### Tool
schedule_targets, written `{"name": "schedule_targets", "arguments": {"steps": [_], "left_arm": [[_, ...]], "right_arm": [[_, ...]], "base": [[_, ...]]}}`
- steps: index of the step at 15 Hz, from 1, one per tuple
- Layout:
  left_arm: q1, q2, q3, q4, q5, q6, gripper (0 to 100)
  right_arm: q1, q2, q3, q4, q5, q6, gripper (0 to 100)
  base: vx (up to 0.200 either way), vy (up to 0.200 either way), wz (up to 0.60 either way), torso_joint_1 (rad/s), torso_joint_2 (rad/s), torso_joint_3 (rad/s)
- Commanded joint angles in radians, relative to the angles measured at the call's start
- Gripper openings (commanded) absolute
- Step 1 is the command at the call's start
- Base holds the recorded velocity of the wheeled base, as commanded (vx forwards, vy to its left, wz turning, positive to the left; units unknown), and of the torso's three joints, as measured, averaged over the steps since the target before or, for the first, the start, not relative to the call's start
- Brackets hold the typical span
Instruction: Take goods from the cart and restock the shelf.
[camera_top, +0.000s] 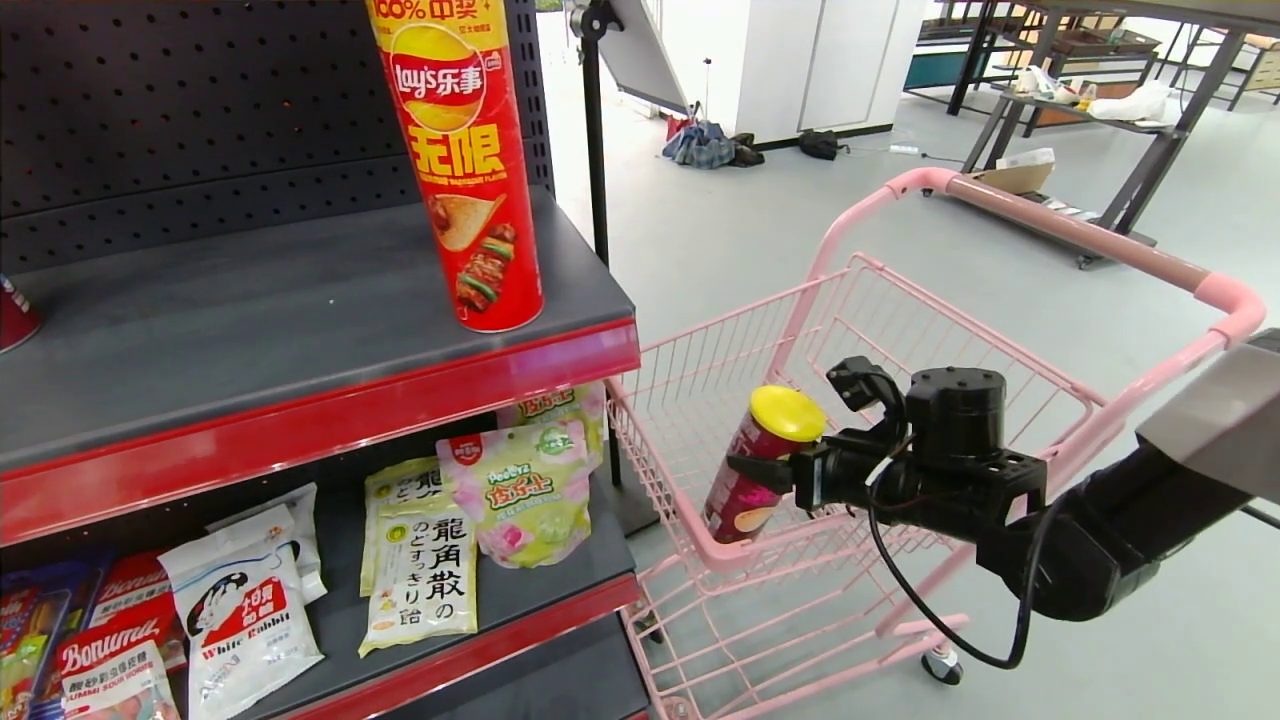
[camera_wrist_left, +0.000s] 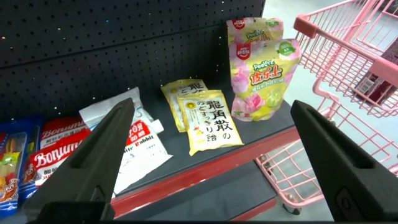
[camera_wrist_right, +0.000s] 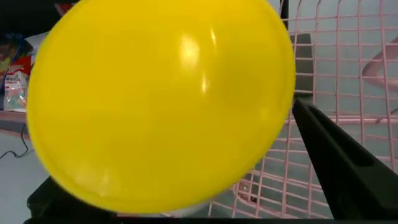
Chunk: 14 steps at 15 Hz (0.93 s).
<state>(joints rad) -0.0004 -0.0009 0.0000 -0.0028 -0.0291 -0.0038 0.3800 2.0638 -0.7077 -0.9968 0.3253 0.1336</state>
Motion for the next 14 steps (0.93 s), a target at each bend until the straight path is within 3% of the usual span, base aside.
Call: {"name": "schedule_targets", "arguments": {"steps": [1, 4, 5, 10, 14], "left_arm": [[0.0, 0.001, 0.0, 0.0, 0.0, -0.001, 100], [-0.001, 0.001, 0.0, 0.0, 0.0, -0.001, 100], [-0.001, 0.001, 0.0, 0.0, 0.0, -0.001, 100], [0.0, 0.001, 0.0, 0.0, 0.0, 0.001, 100], [0.0, 0.001, 0.0, 0.0, 0.0, 0.001, 100]], "right_arm": [[-0.001, 0.035, -0.036, -0.002, 0.001, 0.0, 100], [0.003, 0.055, -0.084, -0.002, 0.0, 0.015, 100], [0.007, 0.059, -0.093, -0.002, 0.0, 0.032, 0], [0.007, 0.064, -0.099, -0.002, 0.0, 0.058, 0], [0.0, -0.148, -0.156, 0.055, -0.038, 0.031, 0]], "base": [[0.0, 0.0, 0.0, 0.0, 0.0, 0.0], [0.0, 0.0, 0.0, 0.0, 0.0, 0.0], [0.0, 0.0, 0.0, 0.0, 0.0, 0.0], [0.0, 0.0, 0.0, 0.0, 0.0, 0.0], [0.0, 0.0, 0.0, 0.0, 0.0, 0.0]]}}
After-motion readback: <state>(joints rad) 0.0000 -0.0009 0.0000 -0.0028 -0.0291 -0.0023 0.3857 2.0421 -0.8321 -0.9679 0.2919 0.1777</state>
